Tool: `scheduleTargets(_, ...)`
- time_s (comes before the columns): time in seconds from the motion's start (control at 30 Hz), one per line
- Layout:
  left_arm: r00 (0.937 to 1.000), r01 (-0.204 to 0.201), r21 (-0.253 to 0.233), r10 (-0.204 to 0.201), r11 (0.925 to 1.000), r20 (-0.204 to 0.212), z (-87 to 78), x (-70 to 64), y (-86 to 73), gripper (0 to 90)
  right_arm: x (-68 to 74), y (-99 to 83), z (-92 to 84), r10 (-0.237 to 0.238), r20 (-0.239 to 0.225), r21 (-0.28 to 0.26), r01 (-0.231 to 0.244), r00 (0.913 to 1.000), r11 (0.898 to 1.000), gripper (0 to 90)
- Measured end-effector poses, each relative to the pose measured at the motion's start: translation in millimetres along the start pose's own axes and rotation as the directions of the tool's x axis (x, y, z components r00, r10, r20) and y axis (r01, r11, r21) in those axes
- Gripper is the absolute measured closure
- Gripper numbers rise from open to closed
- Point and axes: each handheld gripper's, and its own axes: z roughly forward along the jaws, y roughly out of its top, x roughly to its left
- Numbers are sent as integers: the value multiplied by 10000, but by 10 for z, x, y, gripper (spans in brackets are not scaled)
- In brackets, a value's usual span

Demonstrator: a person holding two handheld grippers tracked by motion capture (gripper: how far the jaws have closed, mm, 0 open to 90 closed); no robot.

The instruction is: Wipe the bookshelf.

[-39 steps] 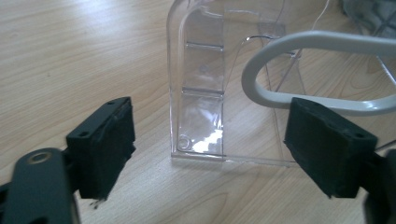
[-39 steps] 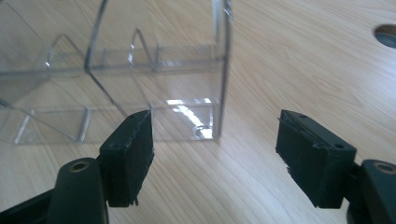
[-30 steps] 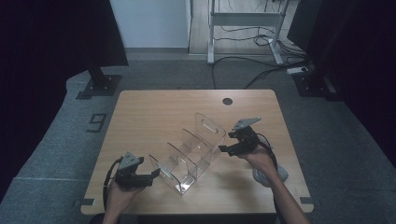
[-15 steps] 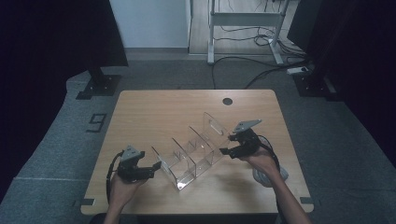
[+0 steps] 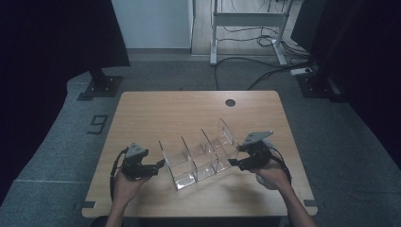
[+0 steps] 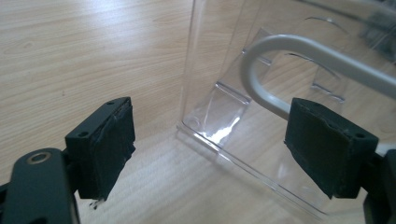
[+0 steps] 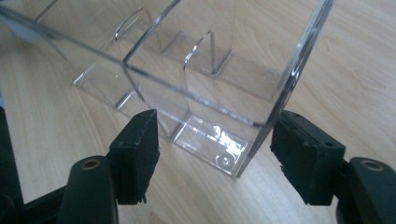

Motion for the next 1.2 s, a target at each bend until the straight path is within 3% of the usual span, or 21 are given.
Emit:
scheduleTargets(0.3,9998,2,-76,-1,10000,206,-360,-20,-58,163,138,-78,17,-42,-355,-37,40,9994,10000,367)
scheduleTargets(0.73,9994,-328,-213,329,9992,76,-669,-71,83,159,408,-90,132,-390,-891,6,392,9953,9992,340)
scheduleTargets(0.87,9992,-389,-90,389,9992,51,-639,-113,169,162,483,-69,197,-544,-1151,63,555,9919,9984,337)
scheduleTargets(0.97,9992,-369,298,373,9989,-129,-515,-154,245,165,511,-56,205,-810,-1197,87,826,9895,9965,343)
scheduleTargets(1.07,9986,-333,518,354,9981,-402,-393,-174,289,186,466,-57,131,-722,-999,79,733,9924,9973,325)
scheduleTargets(1.2,9970,-177,738,231,9971,-733,-280,-195,310,297,331,-97,-49,-463,-422,99,467,9980,9989,294)
